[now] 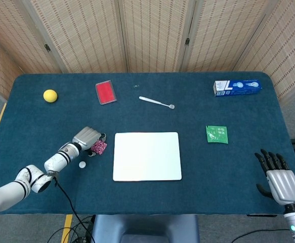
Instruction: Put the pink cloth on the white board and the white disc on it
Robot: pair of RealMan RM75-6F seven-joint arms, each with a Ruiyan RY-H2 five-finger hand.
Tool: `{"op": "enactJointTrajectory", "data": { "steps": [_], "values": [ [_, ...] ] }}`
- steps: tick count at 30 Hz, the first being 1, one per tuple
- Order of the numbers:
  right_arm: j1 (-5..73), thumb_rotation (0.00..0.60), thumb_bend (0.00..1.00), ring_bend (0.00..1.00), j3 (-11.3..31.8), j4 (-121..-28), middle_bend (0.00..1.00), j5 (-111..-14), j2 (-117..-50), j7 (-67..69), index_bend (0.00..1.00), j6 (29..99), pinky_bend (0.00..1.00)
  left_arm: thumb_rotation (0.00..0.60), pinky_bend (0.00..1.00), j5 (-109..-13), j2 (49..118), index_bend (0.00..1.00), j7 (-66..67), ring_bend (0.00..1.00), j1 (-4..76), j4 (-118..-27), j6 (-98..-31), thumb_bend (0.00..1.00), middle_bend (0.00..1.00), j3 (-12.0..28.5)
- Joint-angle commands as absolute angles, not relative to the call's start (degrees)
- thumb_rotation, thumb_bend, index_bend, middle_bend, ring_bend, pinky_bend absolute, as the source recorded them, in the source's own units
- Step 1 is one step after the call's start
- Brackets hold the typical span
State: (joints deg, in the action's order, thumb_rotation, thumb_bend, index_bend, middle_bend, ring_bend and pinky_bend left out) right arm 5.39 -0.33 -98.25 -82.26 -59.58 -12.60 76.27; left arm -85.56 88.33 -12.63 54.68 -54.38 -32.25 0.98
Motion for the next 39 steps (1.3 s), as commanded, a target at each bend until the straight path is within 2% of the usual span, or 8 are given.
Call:
{"op": "enactJointTrajectory", "data": {
  "steps": [1, 9, 15, 26, 39],
  "values": [
    [5.3, 0.6, 0.19, 0.0, -0.3, -98.3, 0.0, -82.3, -59.5, -12.5, 0.0, 76.4, 0.0, 0.6, 0.9, -85.6, 88.7, 0.4, -12.9, 1.0, 54.7, -53.8, -32.4, 0.23, 1.0, 0.7],
    [5.2, 0.6, 0.19, 0.0, -0.3, -98.2, 0.0, -82.4, -59.6, -12.5, 0.0, 76.7, 0.0, 0.6, 0.9, -85.8, 89.5, 0.54, -14.1, 1.0, 54.6, -52.5, -33.2, 0.23, 1.0, 0.1],
    [5.3, 0.6, 0.19, 0.0, -0.3, -98.3, 0.0, -82.4, -59.6, -12.6, 0.0, 76.6, 0.0, 0.6, 0.9, -86.1, 89.5, 0.61, -14.6, 1.0, 54.5, -52.3, -34.0, 0.23, 1.0, -0.2],
    [5.2, 0.6, 0.19, 0.0, -0.4, -98.4, 0.0, -82.9, -59.2, -11.9, 0.0, 76.8, 0.0, 0.6, 0.9, -85.1, 87.6, 0.61, -12.2, 1.0, 54.5, -55.1, -35.0, 0.23, 1.0, 0.3],
    [4.3, 0.6, 0.19, 0.0, -1.6, -98.5, 0.0, -87.1, -57.5, -8.0, 0.0, 79.2, 0.0, 0.6, 0.9, -77.0, 78.9, 0.61, 4.6, 1.0, 53.5, -72.2, -37.7, 0.23, 1.0, 4.0]
  ]
}}
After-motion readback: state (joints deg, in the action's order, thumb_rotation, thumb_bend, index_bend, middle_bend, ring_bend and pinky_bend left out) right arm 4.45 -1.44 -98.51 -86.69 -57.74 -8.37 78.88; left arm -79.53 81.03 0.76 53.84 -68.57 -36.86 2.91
